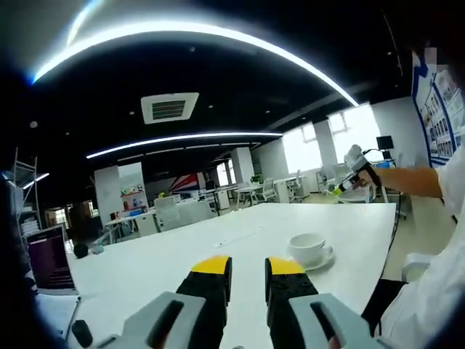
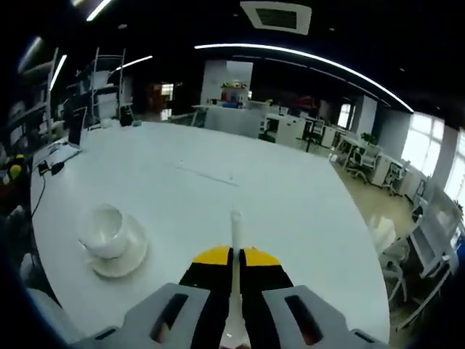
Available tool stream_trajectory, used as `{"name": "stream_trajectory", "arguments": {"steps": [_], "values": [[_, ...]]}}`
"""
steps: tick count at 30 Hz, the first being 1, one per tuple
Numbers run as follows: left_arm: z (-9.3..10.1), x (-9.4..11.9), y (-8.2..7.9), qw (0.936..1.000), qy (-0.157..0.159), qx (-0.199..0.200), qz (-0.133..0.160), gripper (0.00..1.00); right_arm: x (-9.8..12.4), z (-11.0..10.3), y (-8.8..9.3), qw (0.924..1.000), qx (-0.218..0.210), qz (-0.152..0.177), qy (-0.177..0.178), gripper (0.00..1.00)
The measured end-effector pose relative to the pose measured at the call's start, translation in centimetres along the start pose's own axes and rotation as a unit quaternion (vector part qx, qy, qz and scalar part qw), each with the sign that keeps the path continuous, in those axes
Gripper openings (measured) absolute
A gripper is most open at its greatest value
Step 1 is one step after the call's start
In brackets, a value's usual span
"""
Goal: Tidy tabletop coffee trays, cups and spoons，present forward
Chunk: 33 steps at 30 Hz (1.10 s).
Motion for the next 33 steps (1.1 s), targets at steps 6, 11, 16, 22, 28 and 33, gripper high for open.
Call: {"name": "stream_trajectory", "arguments": {"steps": [6, 11, 16, 22, 28, 33], "values": [[0.4, 0.0, 0.3, 1.0000, 0.006, -0.001, -0.003, 0.20, -1.3, -0.9, -4.0, 0.9989, 0.029, 0.031, -0.018, 0.05], [0.6, -0.1, 0.3, 0.9999, 0.011, 0.000, -0.003, 0.20, -2.7, -2.1, -5.8, 0.9979, 0.030, 0.045, -0.036, 0.05], [0.9, -0.2, 0.4, 0.9998, 0.018, -0.003, -0.007, 0.20, -3.3, -4.7, -7.9, 0.9951, 0.038, 0.072, -0.056, 0.05], [1.2, -0.3, 0.3, 0.9997, 0.024, -0.005, -0.008, 0.20, -3.8, -8.0, -9.8, 0.9905, 0.032, 0.105, -0.083, 0.05], [1.4, -0.4, 0.0, 0.9997, 0.024, -0.007, -0.004, 0.20, -4.5, -10.8, -10.7, 0.9845, 0.014, 0.139, -0.106, 0.05], [1.2, -0.2, -0.2, 0.9998, 0.021, -0.006, 0.000, 0.20, -5.4, -13.2, -9.9, 0.9821, -0.005, 0.146, -0.119, 0.05]]}}
Point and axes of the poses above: the point that each gripper's makers call its tool centre point, and the gripper's own axes: x roughly backward along the fingers, z roughly to its right, y roughly out of its underside, the point moved 2 cm from there along x, roughly backward along the fingers, and after that the axes turned 2 degrees about -y, right-handed, at the moved point
